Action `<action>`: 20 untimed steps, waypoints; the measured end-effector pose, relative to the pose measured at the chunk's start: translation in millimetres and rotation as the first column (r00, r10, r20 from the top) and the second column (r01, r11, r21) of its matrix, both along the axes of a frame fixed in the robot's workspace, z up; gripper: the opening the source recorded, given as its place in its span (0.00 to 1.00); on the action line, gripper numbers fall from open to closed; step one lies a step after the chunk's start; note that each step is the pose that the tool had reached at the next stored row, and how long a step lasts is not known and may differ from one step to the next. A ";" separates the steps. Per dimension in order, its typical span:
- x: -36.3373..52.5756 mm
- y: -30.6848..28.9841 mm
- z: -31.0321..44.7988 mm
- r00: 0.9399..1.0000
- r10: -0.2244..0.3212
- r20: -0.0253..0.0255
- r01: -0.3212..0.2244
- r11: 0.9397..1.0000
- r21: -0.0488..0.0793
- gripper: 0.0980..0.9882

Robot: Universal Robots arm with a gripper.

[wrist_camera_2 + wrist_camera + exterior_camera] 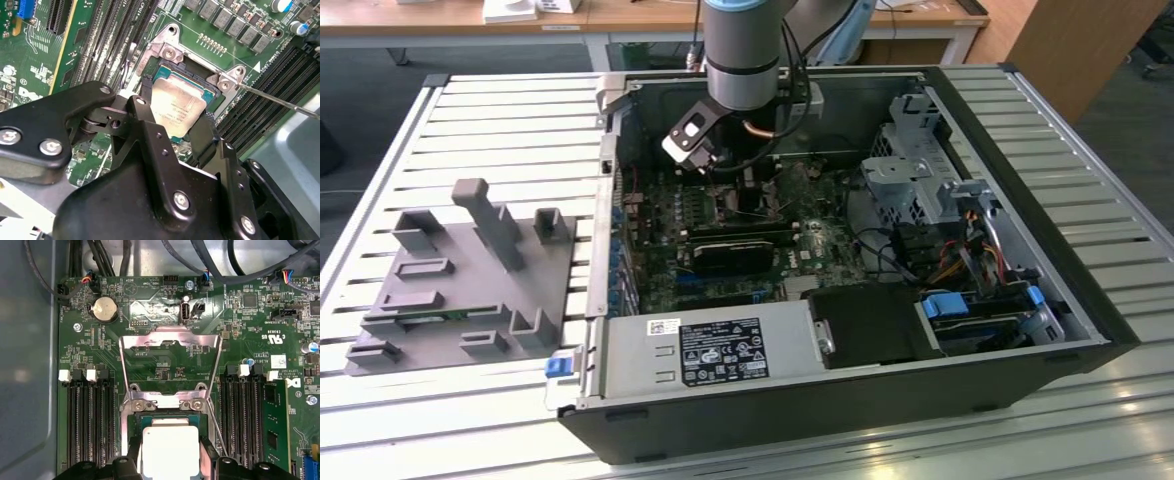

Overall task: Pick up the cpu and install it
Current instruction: 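Place the cpu into insertion slot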

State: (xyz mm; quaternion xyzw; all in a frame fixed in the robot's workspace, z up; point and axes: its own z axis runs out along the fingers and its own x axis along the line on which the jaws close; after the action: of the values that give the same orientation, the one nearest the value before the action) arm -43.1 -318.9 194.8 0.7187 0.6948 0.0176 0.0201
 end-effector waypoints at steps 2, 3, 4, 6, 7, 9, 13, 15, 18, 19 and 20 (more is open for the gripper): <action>0.0 0.0 -0.8 1.000 0.000 0.000 0.000 1.000 0.000 0.50; -0.1 0.0 -1.2 1.000 0.000 0.000 0.000 1.000 0.000 0.50; -0.1 0.0 -1.6 1.000 0.000 0.000 0.000 1.000 0.000 0.50; -0.1 -0.1 -2.5 1.000 0.000 0.000 0.000 1.000 -0.001 0.50; -0.1 -0.2 -2.8 1.000 0.000 0.000 0.000 1.000 -0.001 0.50; -0.1 -0.1 -2.9 1.000 0.000 0.000 0.000 1.000 0.000 0.50; -0.1 -0.1 -3.1 1.000 0.000 0.000 0.000 1.000 0.000 0.50; -0.1 -0.1 -3.2 1.000 0.000 0.000 0.000 1.000 0.000 0.50; 0.1 0.2 -3.7 1.000 0.000 0.001 0.000 1.000 0.001 0.57; 0.0 0.1 -3.7 1.000 0.000 0.000 0.000 1.000 0.001 0.57; 0.0 0.0 -3.5 1.000 0.000 0.000 0.000 1.000 0.000 0.57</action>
State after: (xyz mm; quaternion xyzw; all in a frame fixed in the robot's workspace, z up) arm -43.1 -318.9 191.3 0.7188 0.6947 0.0177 0.0201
